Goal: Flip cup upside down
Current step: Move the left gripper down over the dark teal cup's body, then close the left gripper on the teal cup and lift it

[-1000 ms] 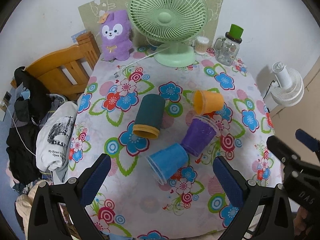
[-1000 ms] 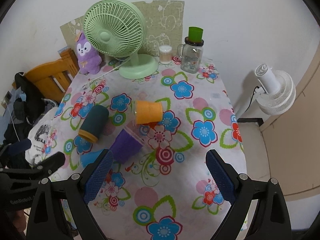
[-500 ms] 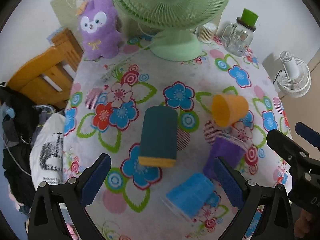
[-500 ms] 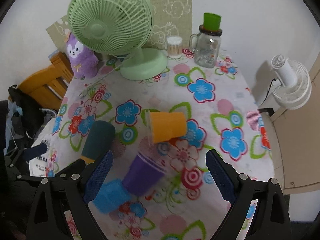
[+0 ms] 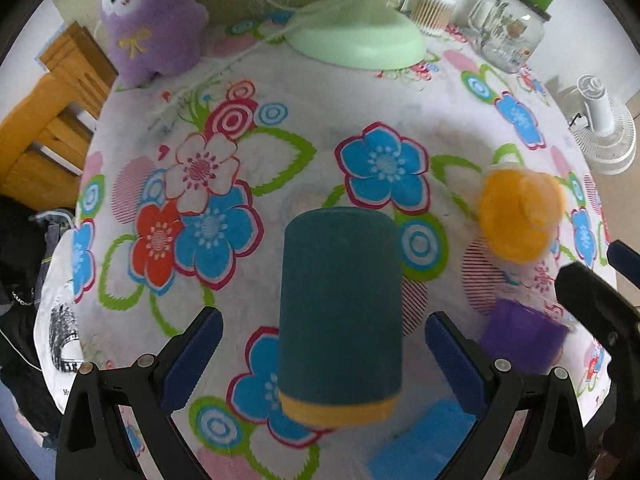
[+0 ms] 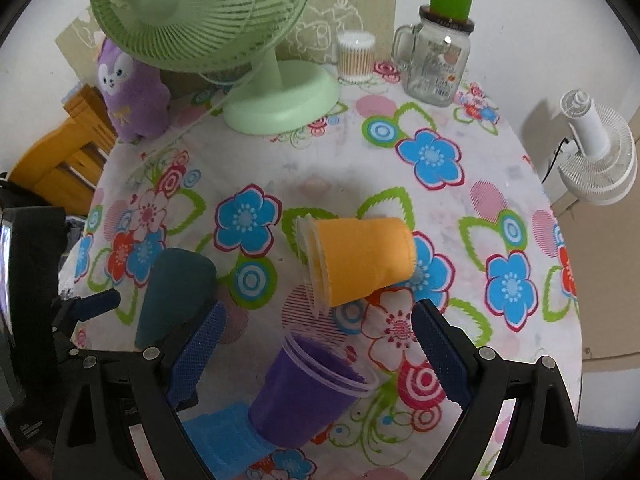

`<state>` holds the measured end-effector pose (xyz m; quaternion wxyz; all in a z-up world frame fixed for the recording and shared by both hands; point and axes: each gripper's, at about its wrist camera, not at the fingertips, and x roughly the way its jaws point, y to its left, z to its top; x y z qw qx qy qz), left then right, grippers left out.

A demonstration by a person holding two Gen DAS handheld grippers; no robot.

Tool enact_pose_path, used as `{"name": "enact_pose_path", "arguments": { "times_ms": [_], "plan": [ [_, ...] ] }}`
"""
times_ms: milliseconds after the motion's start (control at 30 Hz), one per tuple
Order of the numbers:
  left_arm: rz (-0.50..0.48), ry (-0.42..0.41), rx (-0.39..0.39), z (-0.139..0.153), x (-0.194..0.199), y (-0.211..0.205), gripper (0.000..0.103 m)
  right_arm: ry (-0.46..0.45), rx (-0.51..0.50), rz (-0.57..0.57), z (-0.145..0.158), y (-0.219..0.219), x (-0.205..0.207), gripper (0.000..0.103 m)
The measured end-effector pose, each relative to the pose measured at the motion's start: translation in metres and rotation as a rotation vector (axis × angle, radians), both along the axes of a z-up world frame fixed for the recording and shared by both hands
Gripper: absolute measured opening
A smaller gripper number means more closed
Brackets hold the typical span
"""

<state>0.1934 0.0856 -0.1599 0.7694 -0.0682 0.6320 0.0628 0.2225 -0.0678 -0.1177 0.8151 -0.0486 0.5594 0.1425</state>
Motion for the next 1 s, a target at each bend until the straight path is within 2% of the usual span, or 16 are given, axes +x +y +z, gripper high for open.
{"name": "enact_pose_path", "arguments": {
  "times_ms": [167,333,400,500,600,833,1000],
  "plan": [
    [-0.001,0.028,0.0,-0.018,0.005,0.003,0.1,0.027,-0.027,0.004,-0.015,0.007,0.004,0.096],
    [0.0,0.051,-0.035,-0.03,0.005,0.002,0.086,0.039,-0.045,0.014,-0.024,0.012,0.006,0.096],
    [-0.012,0.039,-0.012,-0.031,0.004,-0.003,0.083,0.041,-0.05,0.015,-0.026,0.013,0.005,0.096],
    [-0.035,0.016,0.016,-0.029,0.003,-0.012,0.069,0.04,-0.055,0.012,-0.025,0.013,0.004,0.096],
    [-0.035,0.017,-0.008,-0.029,0.003,-0.016,0.069,0.034,-0.056,0.007,-0.022,0.012,0.002,0.096],
    [-0.013,-0.02,-0.003,0.005,-0.009,-0.014,0.069,0.009,-0.044,-0.005,-0.004,0.004,-0.01,0.096],
    [0.002,-0.059,0.037,0.037,-0.022,-0.016,0.069,-0.007,-0.009,0.007,0.015,-0.003,-0.022,0.096]
  ]
}}
